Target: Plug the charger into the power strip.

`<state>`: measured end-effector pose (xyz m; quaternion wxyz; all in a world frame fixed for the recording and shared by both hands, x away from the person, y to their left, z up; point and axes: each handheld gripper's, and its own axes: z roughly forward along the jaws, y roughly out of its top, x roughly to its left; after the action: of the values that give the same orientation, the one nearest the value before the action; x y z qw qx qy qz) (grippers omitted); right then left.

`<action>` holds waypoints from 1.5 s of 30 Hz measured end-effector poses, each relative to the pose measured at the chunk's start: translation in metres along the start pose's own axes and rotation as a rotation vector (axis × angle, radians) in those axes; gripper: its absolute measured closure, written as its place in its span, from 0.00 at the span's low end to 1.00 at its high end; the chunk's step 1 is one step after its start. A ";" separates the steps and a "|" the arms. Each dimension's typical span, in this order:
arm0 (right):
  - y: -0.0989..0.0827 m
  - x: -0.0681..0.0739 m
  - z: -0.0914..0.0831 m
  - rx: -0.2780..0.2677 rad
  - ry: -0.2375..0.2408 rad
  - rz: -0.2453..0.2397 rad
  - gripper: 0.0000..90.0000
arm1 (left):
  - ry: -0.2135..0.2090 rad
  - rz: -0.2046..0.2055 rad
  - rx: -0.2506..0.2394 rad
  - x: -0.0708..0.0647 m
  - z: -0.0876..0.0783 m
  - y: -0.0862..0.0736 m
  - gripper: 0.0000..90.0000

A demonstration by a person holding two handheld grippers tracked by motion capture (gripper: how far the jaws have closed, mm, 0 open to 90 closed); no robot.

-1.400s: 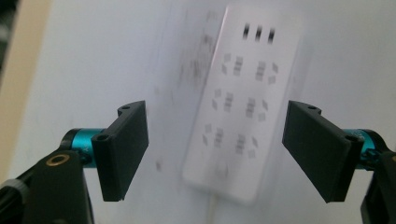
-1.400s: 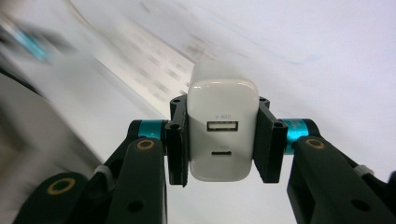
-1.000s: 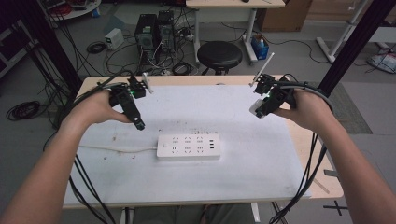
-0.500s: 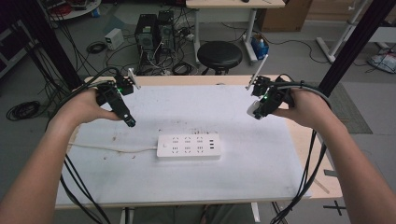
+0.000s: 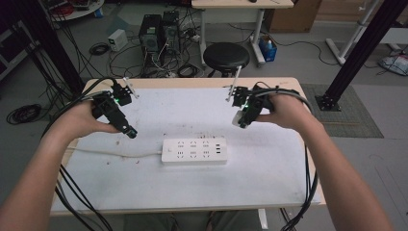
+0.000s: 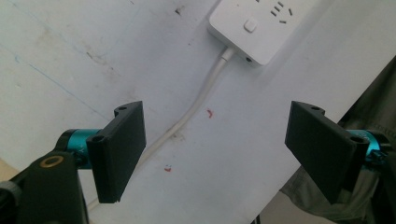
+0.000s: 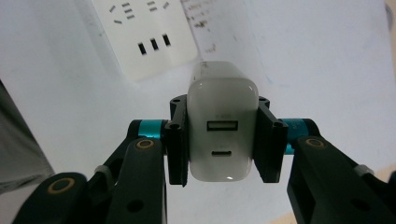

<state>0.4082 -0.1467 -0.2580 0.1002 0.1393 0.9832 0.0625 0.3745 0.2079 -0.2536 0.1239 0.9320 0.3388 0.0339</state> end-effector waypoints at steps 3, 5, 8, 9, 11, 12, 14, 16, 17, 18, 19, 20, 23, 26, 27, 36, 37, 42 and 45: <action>0.020 0.007 0.017 0.011 0.029 -0.056 0.69 | -0.008 -0.003 -0.017 -0.003 0.001 -0.005 0.23; 0.034 0.013 0.029 0.021 0.051 -0.081 0.69 | -0.014 0.018 -0.015 -0.004 0.003 -0.008 0.23; 0.052 0.019 0.050 0.046 0.079 -0.123 0.69 | -0.019 0.021 -0.027 -0.008 0.010 -0.011 0.20; 0.057 0.021 0.057 0.055 0.077 -0.142 0.69 | -0.021 0.035 -0.020 -0.008 0.011 -0.012 0.19; 0.065 0.026 0.070 0.073 0.093 -0.147 0.69 | -0.022 0.042 -0.021 -0.007 0.015 -0.014 0.19; 0.069 0.026 0.076 0.079 0.094 -0.177 0.69 | -0.026 0.027 -0.032 -0.008 0.017 -0.015 0.19; 0.074 0.029 0.084 0.095 0.100 -0.202 0.69 | -0.029 0.034 -0.026 -0.007 0.019 -0.016 0.19; 0.078 0.032 0.088 0.092 0.109 -0.200 0.69 | -0.031 0.033 -0.023 -0.006 0.021 -0.018 0.19; 0.080 0.031 0.089 0.096 0.111 -0.212 0.69 | -0.035 0.023 -0.030 -0.006 0.023 -0.019 0.19; 0.081 0.031 0.090 0.096 0.119 -0.209 0.69 | -0.034 0.019 -0.034 -0.006 0.023 -0.019 0.19; 0.082 0.033 0.091 0.101 0.120 -0.204 0.69 | -0.034 0.021 -0.033 -0.005 0.024 -0.020 0.19; 0.083 0.032 0.093 0.110 0.122 -0.219 0.69 | -0.035 0.017 -0.034 -0.005 0.025 -0.021 0.19; 0.085 0.032 0.093 0.098 0.124 -0.224 0.69 | -0.034 0.021 -0.030 -0.005 0.026 -0.022 0.19; 0.090 0.036 0.093 0.123 0.128 -0.243 0.69 | -0.036 0.023 -0.024 -0.003 0.027 -0.024 0.19; 0.091 0.038 0.095 0.132 0.123 -0.249 0.69 | -0.035 0.014 -0.030 -0.003 0.028 -0.025 0.19; 0.095 0.037 0.104 0.164 0.120 -0.303 0.70 | -0.047 0.016 -0.020 0.000 0.033 -0.026 0.19; 0.095 0.040 0.108 0.166 0.113 -0.312 0.70 | -0.051 0.013 -0.023 -0.001 0.034 -0.027 0.19; 0.094 0.039 0.108 0.165 0.113 -0.301 0.70 | -0.061 0.008 -0.013 0.001 0.040 -0.027 0.19; 0.093 0.040 0.109 0.165 0.106 -0.309 0.70 | -0.064 0.003 -0.012 0.002 0.042 -0.025 0.19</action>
<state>0.4182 -0.0360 -0.3570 0.0451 -0.0089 0.9986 -0.0273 0.3666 0.2187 -0.3004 0.1401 0.9325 0.3328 0.0061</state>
